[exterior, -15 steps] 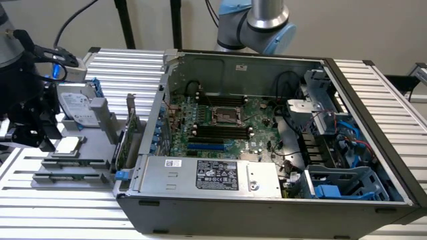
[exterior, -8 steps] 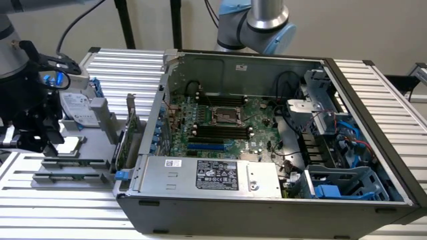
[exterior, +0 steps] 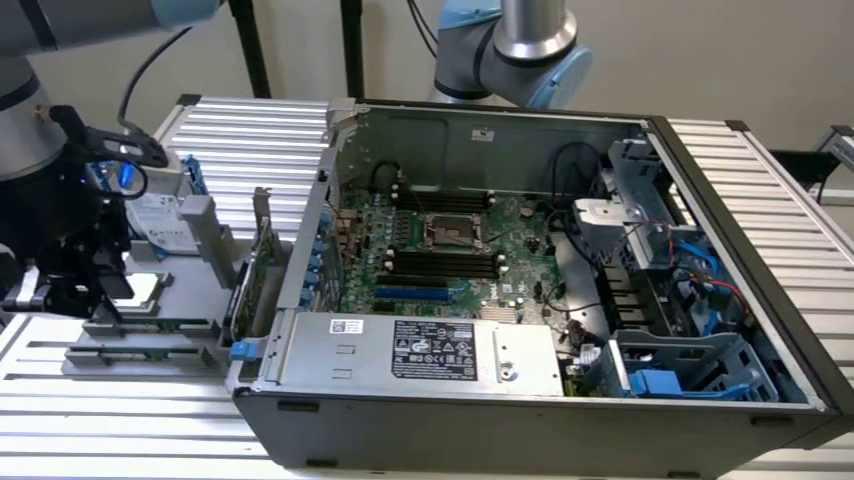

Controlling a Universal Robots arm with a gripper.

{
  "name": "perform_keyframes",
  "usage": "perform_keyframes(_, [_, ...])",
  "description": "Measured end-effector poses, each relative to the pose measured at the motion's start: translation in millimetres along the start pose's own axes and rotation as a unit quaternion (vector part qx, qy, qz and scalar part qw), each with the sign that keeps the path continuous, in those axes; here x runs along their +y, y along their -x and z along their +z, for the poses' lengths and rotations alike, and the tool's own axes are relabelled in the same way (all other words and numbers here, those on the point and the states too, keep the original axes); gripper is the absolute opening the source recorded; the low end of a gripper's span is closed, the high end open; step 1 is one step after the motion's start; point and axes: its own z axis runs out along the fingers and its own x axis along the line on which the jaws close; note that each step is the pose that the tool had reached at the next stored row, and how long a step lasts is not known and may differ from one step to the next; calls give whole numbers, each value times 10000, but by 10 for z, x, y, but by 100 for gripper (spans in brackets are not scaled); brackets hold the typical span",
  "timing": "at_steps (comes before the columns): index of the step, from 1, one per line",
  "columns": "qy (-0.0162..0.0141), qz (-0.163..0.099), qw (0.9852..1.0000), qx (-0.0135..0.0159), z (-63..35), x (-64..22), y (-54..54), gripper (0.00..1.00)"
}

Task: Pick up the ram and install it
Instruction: 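Pick up the ram and move it above insertion slot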

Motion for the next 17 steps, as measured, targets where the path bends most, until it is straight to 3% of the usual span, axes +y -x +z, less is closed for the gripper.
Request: perform_keyframes(17, [4, 190, 9998, -7, 309, -12, -1, 36])
